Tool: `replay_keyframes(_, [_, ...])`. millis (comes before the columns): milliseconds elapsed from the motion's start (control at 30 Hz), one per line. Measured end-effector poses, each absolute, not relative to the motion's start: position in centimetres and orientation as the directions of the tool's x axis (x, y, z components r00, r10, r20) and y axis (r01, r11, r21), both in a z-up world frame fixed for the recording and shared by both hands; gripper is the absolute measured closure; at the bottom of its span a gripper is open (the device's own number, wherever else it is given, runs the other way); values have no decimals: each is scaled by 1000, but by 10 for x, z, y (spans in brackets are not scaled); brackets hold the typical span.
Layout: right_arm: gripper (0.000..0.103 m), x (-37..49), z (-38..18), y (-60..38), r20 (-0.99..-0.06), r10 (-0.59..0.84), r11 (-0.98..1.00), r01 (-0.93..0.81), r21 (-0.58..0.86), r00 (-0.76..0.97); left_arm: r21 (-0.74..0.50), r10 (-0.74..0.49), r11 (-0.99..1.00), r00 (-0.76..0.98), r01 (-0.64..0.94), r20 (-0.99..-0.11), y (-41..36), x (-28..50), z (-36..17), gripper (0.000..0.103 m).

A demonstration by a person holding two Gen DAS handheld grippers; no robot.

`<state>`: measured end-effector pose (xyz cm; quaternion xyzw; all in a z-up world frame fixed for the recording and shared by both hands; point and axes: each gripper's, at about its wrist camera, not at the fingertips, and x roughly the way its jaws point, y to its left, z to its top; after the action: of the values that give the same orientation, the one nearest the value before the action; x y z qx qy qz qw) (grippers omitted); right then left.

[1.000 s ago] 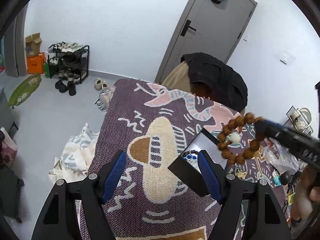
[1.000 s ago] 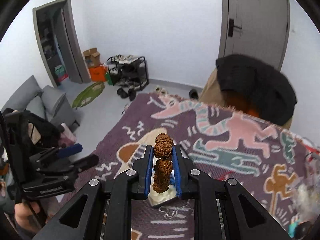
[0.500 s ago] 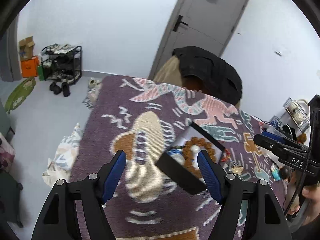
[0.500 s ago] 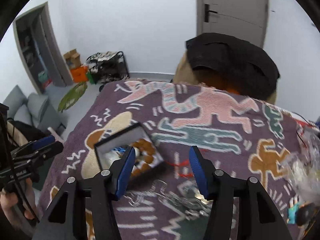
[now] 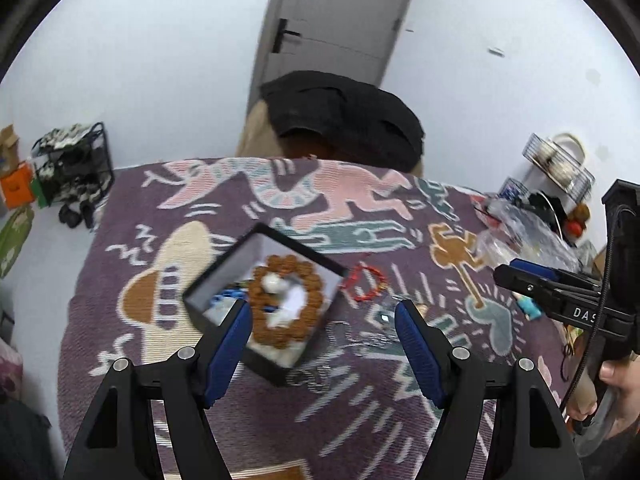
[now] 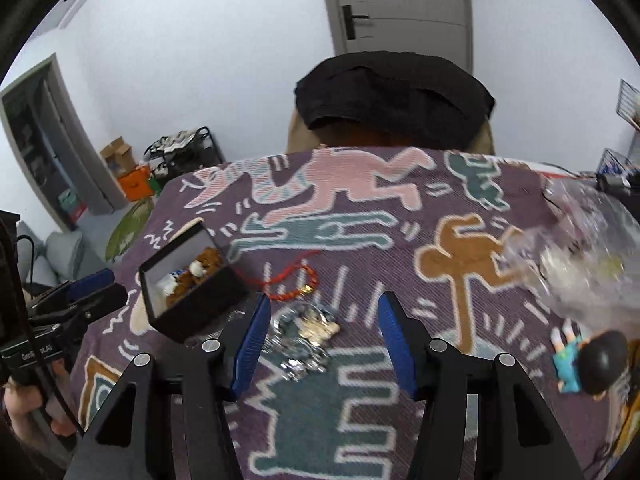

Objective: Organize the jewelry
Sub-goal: 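Move the left tool over the silver chains and butterfly pendant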

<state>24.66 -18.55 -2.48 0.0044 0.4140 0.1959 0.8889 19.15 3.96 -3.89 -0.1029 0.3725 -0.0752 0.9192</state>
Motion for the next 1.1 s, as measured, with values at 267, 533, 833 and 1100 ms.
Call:
replay_keyframes(267, [48, 236, -48, -224, -734, 355, 932, -279, 231, 579, -159, -202, 979, 622, 125, -756, -12, 206, -62, 49])
replay_keyframes(533, [48, 225, -68, -255, -726, 375, 927, -225, 300, 576, -105, -169, 984, 546, 147, -821, -38, 221, -93, 49])
replay_keyframes(833, [48, 222, -103, -268, -748, 407, 912, -184, 368, 524, -20, -77, 992, 474, 125, -877, -49, 244, -123, 49])
replay_keyframes(1100, [48, 220, -111, -274, -743, 422, 903, -168, 395, 520, -15, -63, 994, 439, 111, -896, -51, 261, -136, 48])
